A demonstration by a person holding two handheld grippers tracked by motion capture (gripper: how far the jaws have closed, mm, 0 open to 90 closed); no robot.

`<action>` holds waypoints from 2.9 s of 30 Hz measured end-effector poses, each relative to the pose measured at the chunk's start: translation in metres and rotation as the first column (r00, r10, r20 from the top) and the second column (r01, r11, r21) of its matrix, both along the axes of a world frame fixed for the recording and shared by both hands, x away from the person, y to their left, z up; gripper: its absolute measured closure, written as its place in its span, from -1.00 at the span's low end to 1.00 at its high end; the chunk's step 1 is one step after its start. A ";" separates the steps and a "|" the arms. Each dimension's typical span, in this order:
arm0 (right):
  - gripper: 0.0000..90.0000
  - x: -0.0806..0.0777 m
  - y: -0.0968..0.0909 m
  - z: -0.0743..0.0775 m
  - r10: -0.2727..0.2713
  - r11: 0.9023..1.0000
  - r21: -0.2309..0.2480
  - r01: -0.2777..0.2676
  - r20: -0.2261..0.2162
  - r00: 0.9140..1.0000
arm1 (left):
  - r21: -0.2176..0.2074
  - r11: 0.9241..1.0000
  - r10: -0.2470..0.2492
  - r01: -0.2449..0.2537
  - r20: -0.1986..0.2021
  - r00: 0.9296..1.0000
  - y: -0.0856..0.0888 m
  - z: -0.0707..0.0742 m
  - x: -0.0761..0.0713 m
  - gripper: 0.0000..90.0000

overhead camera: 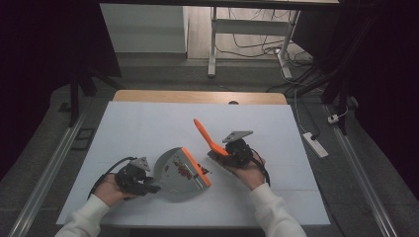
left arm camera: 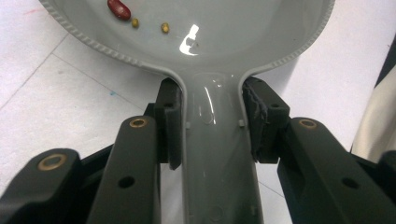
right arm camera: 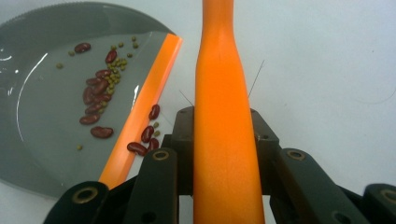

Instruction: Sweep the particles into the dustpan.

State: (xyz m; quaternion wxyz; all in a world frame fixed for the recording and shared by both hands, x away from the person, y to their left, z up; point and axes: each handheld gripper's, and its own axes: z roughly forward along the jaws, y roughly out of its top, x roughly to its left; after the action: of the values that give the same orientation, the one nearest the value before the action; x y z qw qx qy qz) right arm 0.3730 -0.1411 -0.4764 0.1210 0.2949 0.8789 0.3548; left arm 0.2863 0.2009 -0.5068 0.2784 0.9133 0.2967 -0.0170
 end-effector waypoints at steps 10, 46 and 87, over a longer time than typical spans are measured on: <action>0.55 -0.004 -0.001 -0.006 0.007 1.000 -0.023 -0.007 -0.013 1.000 | 0.002 1.000 -0.010 0.010 -0.003 1.000 0.001 0.001 -0.002 0.37; 0.55 -0.037 0.049 0.006 0.152 0.988 0.011 -0.153 0.058 0.987 | 0.005 1.000 -0.014 0.014 -0.012 1.000 -0.002 -0.002 -0.002 0.38; 0.55 -0.050 0.033 -0.015 0.104 0.994 -0.026 -0.105 -0.007 0.995 | 0.007 1.000 -0.011 0.011 -0.002 1.000 -0.002 0.001 -0.009 0.37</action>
State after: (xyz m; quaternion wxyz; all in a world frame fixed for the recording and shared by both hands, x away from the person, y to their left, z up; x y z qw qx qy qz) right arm 0.3232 -0.1079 -0.4910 0.1038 0.2478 0.8980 0.3483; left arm 0.2773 0.1985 -0.5061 0.2746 0.9159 0.2923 -0.0184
